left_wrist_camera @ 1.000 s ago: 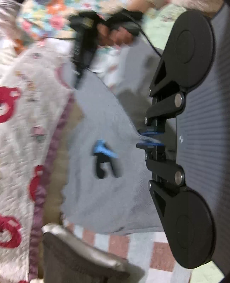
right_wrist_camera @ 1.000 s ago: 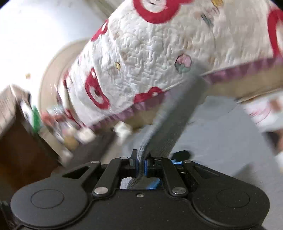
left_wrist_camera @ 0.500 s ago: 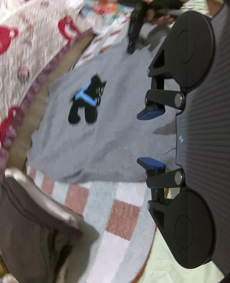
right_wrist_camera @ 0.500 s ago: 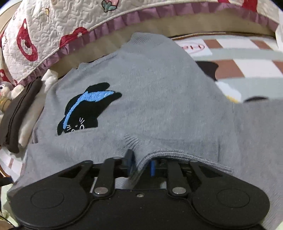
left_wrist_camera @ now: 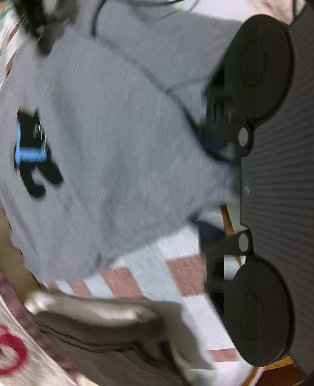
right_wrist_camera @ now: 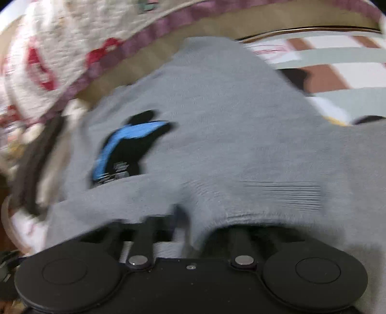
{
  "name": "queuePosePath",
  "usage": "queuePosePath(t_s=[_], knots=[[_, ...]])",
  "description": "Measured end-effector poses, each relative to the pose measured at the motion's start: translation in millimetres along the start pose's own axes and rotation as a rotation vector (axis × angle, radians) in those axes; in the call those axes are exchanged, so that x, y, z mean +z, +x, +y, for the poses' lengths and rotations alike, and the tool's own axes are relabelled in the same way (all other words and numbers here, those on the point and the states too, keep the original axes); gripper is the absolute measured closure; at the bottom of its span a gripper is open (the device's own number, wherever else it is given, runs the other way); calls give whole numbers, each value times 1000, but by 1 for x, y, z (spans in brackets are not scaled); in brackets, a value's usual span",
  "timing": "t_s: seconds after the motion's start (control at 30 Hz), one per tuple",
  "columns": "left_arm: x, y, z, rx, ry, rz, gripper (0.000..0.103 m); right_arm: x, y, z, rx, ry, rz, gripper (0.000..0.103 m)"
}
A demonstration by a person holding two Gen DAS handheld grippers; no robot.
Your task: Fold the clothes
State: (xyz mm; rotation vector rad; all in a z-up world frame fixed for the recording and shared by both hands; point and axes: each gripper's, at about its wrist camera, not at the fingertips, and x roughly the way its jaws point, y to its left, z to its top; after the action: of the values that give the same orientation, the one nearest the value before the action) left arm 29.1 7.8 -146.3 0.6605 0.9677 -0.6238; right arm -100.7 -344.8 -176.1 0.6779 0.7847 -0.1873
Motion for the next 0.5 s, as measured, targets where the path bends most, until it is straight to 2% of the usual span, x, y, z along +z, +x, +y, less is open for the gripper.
queuePosePath(t_s=[0.1,0.2,0.37,0.5], knots=[[-12,-27,34,9,-131,-76,93,2,-10,7,102,-2,4,93],[-33,-52,59,-37,-270,-109,94,-3,-23,18,184,-16,51,93],[-45,-39,62,-43,-319,-31,94,-35,-3,22,81,-55,205,94],[-41,-42,58,-29,-299,-23,94,-40,-7,26,70,-73,171,94]])
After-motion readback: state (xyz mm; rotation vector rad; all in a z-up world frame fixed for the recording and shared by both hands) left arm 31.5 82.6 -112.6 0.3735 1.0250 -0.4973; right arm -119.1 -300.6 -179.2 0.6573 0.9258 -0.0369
